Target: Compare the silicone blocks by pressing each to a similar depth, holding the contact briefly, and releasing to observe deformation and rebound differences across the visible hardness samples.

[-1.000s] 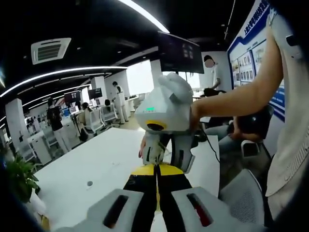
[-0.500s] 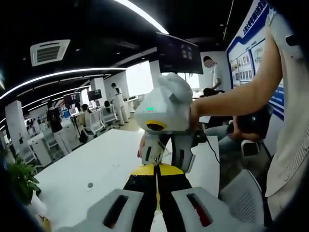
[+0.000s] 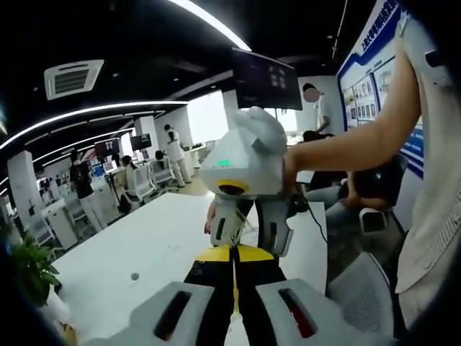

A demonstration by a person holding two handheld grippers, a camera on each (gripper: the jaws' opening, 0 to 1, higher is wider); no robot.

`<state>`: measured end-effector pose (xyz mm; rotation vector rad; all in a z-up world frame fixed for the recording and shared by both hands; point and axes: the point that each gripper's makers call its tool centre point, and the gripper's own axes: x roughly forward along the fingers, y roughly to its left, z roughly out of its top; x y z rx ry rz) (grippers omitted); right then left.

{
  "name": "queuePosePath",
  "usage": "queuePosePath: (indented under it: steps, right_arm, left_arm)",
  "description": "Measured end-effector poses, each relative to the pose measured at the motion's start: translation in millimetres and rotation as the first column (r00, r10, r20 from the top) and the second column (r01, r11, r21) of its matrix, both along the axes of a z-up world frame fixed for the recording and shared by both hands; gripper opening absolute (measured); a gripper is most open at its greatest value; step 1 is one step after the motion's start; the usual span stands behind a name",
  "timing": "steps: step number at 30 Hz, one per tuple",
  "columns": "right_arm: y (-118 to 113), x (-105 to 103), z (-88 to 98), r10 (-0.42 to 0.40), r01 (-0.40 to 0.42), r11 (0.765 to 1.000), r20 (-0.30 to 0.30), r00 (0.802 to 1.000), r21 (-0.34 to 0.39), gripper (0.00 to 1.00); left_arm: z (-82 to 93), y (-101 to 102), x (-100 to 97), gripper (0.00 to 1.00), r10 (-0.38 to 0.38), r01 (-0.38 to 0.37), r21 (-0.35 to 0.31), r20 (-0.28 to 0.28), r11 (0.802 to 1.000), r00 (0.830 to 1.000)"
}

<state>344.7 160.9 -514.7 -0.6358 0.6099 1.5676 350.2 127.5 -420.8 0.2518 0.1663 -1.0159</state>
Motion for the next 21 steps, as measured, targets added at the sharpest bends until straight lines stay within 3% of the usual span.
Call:
queuePosePath:
  steps: [13, 21]
  right_arm:
    - [-1.8, 1.8, -1.9, -0.006, 0.007, 1.0, 0.013, 1.0, -0.008, 0.27]
    - [-16.9, 4.0, 0.6, -0.063, 0.063, 0.997, 0.021, 0.998, 0.04, 0.29]
  left_arm:
    - [-1.7, -0.8, 0.7, 0.0, 0.011, -0.012, -0.016, -0.021, 1.0, 1.0]
    - [-12.5, -11.1, 1.3, 0.0, 0.018, -0.019, -0.023, -0.068, 1.0, 0.998]
